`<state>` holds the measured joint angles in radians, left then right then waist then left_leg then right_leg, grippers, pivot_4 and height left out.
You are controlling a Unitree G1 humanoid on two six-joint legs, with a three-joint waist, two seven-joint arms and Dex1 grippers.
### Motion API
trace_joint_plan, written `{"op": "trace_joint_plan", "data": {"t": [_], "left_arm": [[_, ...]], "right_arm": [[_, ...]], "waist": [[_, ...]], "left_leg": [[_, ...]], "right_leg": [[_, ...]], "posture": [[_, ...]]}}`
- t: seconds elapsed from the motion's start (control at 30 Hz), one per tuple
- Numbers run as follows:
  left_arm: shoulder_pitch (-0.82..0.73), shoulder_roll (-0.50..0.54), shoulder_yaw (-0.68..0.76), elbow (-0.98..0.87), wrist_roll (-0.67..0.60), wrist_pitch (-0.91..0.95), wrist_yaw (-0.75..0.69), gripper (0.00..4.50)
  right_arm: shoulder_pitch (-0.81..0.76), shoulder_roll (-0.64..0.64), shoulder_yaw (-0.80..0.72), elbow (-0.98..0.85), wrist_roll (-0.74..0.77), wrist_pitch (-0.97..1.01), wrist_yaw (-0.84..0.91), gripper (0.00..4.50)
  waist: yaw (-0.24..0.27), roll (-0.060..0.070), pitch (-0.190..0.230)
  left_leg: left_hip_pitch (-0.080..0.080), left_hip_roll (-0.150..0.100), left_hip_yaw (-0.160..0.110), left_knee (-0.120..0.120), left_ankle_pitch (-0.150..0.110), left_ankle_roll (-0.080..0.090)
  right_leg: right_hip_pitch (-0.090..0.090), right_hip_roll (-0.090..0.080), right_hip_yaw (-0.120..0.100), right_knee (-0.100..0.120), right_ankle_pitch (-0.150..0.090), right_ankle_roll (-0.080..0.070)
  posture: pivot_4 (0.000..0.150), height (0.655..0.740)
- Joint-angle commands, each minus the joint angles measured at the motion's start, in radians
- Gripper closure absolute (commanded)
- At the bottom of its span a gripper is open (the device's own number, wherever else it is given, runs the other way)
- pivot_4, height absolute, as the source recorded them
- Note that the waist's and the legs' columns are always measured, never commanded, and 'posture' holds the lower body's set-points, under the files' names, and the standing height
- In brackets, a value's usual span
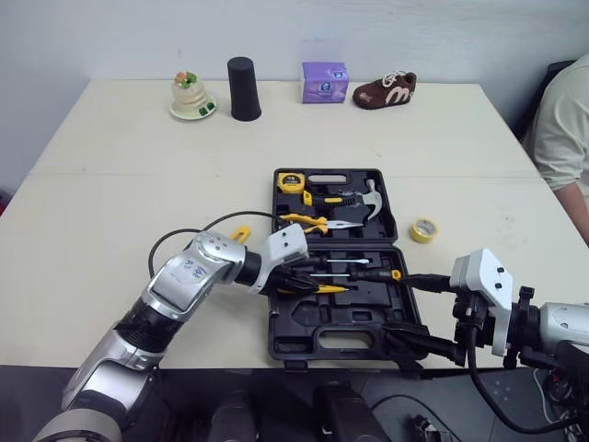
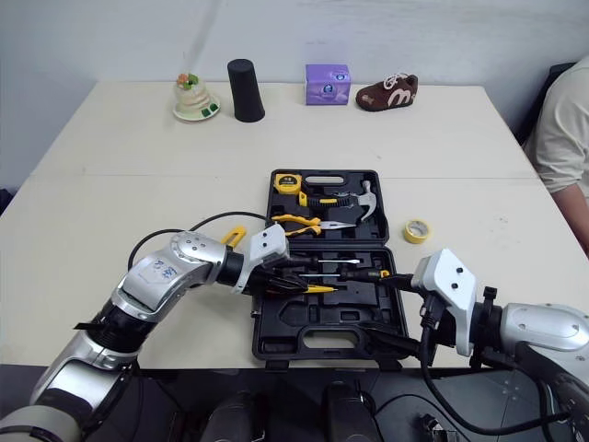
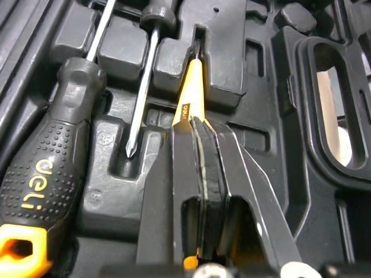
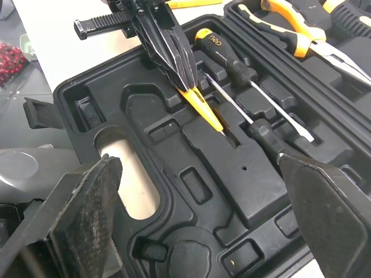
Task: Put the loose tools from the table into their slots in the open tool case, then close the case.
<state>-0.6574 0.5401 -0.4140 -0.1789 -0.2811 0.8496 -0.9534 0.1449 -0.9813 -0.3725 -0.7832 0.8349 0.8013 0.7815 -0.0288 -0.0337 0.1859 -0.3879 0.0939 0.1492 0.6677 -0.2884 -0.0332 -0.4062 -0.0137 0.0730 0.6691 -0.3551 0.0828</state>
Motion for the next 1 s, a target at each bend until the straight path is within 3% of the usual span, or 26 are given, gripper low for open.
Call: {"op": "trace_joint_plan", "data": {"t": [0.03, 0.43, 0.6, 0.8, 0.9, 1.0], "left_arm": [[0.01, 0.017, -0.035, 0.009, 0.031, 0.016, 0.005, 4.42], [0.05, 0.049, -0.078, 0.036, 0.101, -0.086, 0.018, 4.42], [0.052, 0.04, -0.067, 0.041, 0.105, -0.084, 0.034, 4.42], [0.063, 0.016, 0.032, 0.023, 0.042, -0.087, 0.058, 4.42], [0.137, 0.033, 0.237, -0.077, -0.121, -0.104, 0.003, 3.5], [0.271, 0.113, 0.478, -0.136, -0.203, -0.132, -0.011, 2.23]], "right_arm": [[0.0, 0.0, -0.007, -0.013, -0.005, -0.018, 0.005, 0.0], [-0.007, 0.009, 0.013, 0.009, -0.042, -0.028, 0.006, 0.0], [-0.032, -0.001, 0.027, 0.062, -0.065, -0.05, 0.032, 0.0], [-0.061, -0.007, 0.045, 0.133, -0.115, -0.088, 0.067, 0.0], [-0.041, -0.021, -0.035, 0.193, -0.135, -0.105, 0.096, 0.0], [0.019, -0.03, -0.182, 0.283, -0.155, -0.11, 0.142, 0.0]], "waist": [[-0.001, 0.0, 0.0], [-0.002, 0.0, -0.002], [-0.001, 0.0, -0.002], [-0.001, 0.0, -0.002], [-0.006, 0.0, -0.002], [-0.006, 0.001, -0.001]], "left_leg": [[0.0, 0.0, 0.0, 0.0, 0.0, 0.0], [0.003, 0.001, 0.0, 0.0, 0.0, 0.0], [0.01, 0.001, -0.001, -0.002, 0.0, 0.0], [0.016, 0.001, 0.0, -0.004, -0.001, 0.001], [0.015, 0.002, 0.0, -0.004, -0.001, 0.001], [0.013, 0.005, 0.001, -0.004, -0.001, -0.002]], "right_leg": [[0.0, 0.0, 0.0, 0.0, 0.0, 0.0], [0.002, 0.001, 0.0, 0.0, 0.0, 0.0], [0.011, 0.001, 0.0, -0.003, 0.0, 0.0], [0.017, 0.001, 0.0, -0.005, 0.0, -0.001], [0.016, 0.001, 0.0, -0.005, 0.0, -0.001], [0.013, 0.001, 0.001, -0.005, 0.0, -0.001]], "posture": [[0.15, 0.7296], [0.15, 0.7296], [0.15, 0.7296], [0.15, 0.7296], [0.15, 0.7296], [0.15, 0.7296]]}}
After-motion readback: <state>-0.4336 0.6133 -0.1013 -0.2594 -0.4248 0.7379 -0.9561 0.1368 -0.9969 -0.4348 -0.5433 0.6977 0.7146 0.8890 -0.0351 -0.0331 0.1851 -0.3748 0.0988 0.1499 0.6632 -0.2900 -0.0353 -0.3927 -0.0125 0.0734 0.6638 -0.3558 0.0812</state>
